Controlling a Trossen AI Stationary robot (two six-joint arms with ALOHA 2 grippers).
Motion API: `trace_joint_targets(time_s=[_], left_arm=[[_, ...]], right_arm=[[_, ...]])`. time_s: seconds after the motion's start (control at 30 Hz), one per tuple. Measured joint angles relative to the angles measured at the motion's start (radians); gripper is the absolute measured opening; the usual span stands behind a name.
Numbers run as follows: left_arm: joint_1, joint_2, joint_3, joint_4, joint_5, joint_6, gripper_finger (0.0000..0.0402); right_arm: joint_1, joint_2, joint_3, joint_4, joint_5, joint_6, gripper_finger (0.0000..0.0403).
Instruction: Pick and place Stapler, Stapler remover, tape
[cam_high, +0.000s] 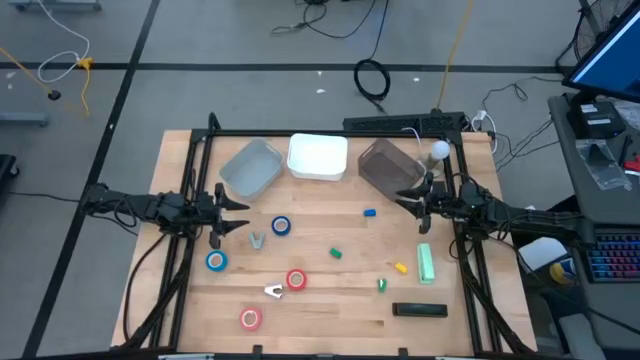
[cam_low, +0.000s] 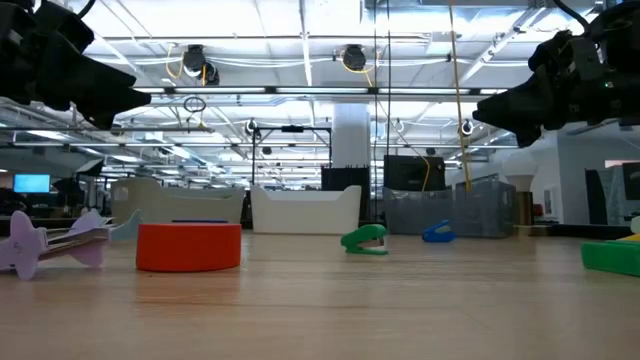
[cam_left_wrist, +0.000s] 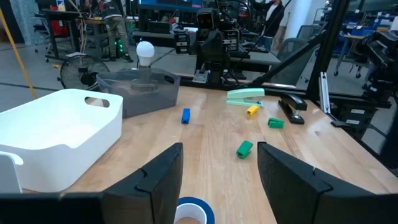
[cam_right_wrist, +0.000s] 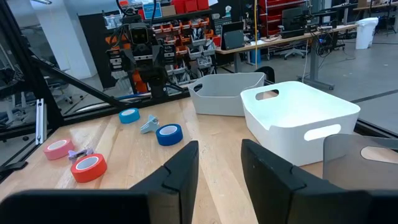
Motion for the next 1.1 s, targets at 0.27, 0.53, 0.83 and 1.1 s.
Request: trace_joint_targets(time_s=[0.27,0.53,0.83,1.1], left_arm=[[0.000,0.000,0.000,0.000,0.000,0.001,0.0207],[0.000,0.000,0.000,0.000,0.000,0.001,0.0207],[0.000,0.000,0.000,0.000,0.000,0.000,0.0207],[0.000,0.000,0.000,0.004,-0.042,0.006,0.0207]], right_arm=[[0.000,0.000,0.000,0.000,0.000,0.000,0.0116],[0.000,0.000,0.000,0.000,0.000,0.000,0.0116],[0.000,0.000,0.000,0.010,0.000,0.000,0.0116],[0.000,0.001,0.000,0.098,0.002,0.130,0.0116]])
